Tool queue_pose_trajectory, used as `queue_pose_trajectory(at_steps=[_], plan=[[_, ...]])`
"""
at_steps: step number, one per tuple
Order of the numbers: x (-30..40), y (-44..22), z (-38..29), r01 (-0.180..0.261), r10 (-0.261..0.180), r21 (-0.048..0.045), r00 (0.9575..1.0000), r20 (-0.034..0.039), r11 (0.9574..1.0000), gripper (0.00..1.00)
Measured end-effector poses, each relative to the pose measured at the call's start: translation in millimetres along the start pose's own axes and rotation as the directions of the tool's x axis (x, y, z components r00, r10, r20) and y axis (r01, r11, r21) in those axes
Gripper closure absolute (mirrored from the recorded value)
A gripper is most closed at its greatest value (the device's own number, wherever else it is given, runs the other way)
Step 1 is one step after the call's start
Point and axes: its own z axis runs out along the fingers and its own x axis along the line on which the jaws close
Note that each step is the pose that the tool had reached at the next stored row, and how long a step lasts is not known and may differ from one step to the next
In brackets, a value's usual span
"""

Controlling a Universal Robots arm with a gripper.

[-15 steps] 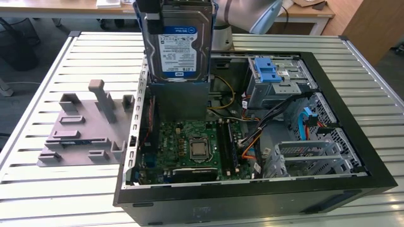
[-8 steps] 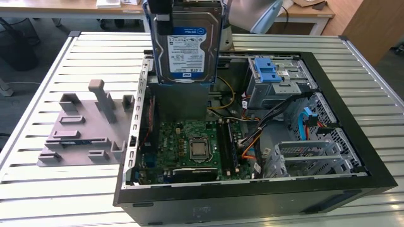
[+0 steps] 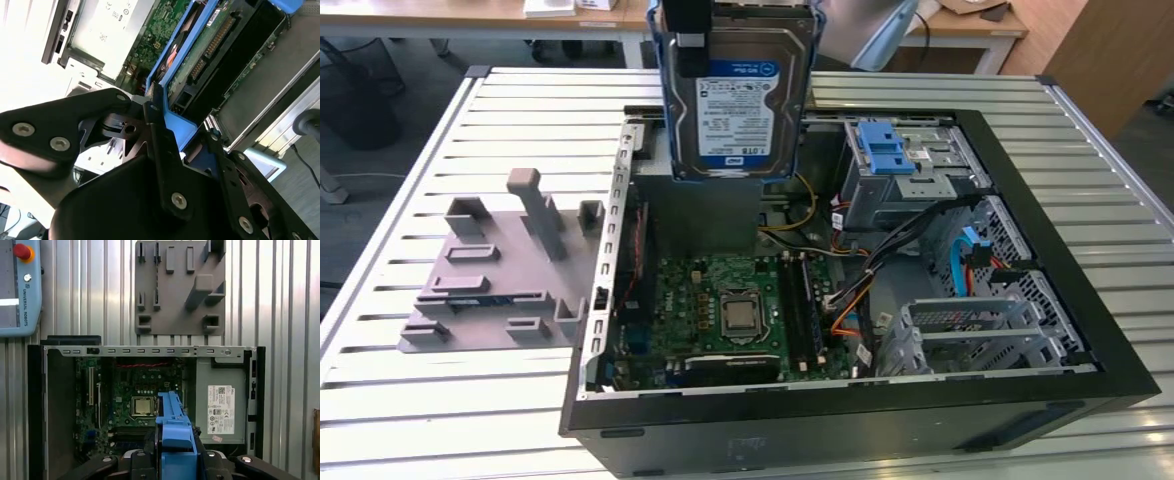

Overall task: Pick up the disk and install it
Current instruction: 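Pick up the disk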

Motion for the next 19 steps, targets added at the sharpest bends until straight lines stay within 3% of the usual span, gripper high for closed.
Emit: queue_pose_trajectory(at_steps=[5,10,16,19], plan=[[1.5,-9.4,0.2,-0.001,0.001,-0.0003,1.0000,0.0000,1.0000,0.64],[1.7,-11.4,0.7,-0.022,0.022,-0.0005,0.9998,-0.0004,0.9998,0.64],[1.9,-24.9,1.0,-0.024,0.024,-0.0005,0.9997,-0.0003,0.9997,0.64],[2.0,-26.9,1.0,-0.024,0.024,-0.0005,0.9997,-0.0003,0.9997,0.64]])
